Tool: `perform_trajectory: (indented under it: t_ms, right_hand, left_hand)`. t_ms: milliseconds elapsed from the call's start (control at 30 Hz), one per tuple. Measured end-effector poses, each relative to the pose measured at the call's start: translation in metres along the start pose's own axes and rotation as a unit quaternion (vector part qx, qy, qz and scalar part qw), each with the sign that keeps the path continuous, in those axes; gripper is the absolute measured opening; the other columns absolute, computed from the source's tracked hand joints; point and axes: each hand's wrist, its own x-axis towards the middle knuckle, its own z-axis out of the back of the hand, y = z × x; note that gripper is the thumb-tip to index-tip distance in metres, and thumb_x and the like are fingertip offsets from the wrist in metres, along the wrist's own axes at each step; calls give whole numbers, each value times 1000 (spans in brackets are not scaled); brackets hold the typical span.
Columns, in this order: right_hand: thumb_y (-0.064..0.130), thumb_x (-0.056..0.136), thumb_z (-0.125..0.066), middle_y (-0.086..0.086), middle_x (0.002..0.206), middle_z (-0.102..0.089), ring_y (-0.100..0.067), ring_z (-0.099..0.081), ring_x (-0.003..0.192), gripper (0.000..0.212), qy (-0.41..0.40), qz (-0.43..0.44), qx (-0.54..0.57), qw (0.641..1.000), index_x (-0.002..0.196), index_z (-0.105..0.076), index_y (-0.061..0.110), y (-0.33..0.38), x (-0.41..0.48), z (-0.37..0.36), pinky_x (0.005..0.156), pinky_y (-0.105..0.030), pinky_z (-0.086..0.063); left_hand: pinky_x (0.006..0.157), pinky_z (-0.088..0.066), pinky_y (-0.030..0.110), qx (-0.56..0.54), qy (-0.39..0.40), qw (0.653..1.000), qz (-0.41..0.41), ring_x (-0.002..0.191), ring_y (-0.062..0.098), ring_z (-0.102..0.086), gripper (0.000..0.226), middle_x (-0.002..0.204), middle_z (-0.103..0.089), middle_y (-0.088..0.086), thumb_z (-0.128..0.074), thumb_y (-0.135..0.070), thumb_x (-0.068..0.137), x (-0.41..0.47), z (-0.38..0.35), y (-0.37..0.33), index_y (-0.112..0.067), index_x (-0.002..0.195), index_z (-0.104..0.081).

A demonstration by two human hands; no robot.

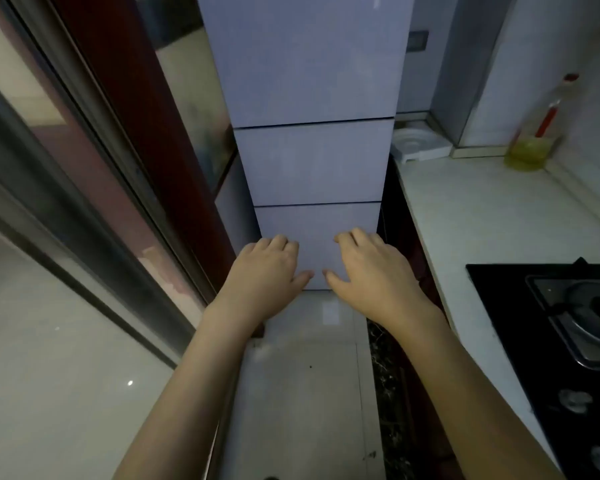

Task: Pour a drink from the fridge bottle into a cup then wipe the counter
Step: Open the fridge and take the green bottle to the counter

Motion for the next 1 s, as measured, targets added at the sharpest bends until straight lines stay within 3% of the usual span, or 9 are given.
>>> perform_trajectory:
  t_ms: [333, 667, 867, 1000]
  right_hand:
    - [48, 91, -46, -5, 118, -51, -24, -52, 107, 49, -12, 30, -8, 999, 125, -48, 13, 2, 71, -25, 81, -38, -48]
    - [49, 92, -46, -4, 117, -50, -24, -51, 106, 48, -1, 27, -31, 999, 125, -47, 15, 32, 225, -46, 77, -36, -46]
    - [48, 93, -44, -2, 120, -49, -21, -49, 108, 47, 4, 16, -22, 1000, 126, -46, 15, 48, 314, -64, 80, -37, -48]
    - [48, 94, -45, -1, 119, -50, -19, -50, 106, 46, -3, 12, -16, 1000, 126, -47, 15, 51, 352, -71, 80, -35, -47]
  left_hand:
    - [98, -41, 35, -24, -13, 1000, 12, 121, 22, -51, 57, 134, -52, 3, -36, -53, 99, 52, -22, 40, -15, 142, -42]
    - [87, -43, 33, -51, -16, 998, 24, 112, 23, -55, 54, 131, -53, 5, -35, -51, 100, 169, -34, 163, -16, 141, -43]
    - [94, -41, 32, -61, -35, 997, 14, 118, 21, -52, 54, 136, -51, 3, -34, -49, 102, 235, -44, 228, -16, 144, -39]
    - [89, -44, 33, -61, -50, 997, 25, 111, 21, -57, 47, 128, -57, 3, -38, -47, 101, 269, -50, 258, -15, 134, -50]
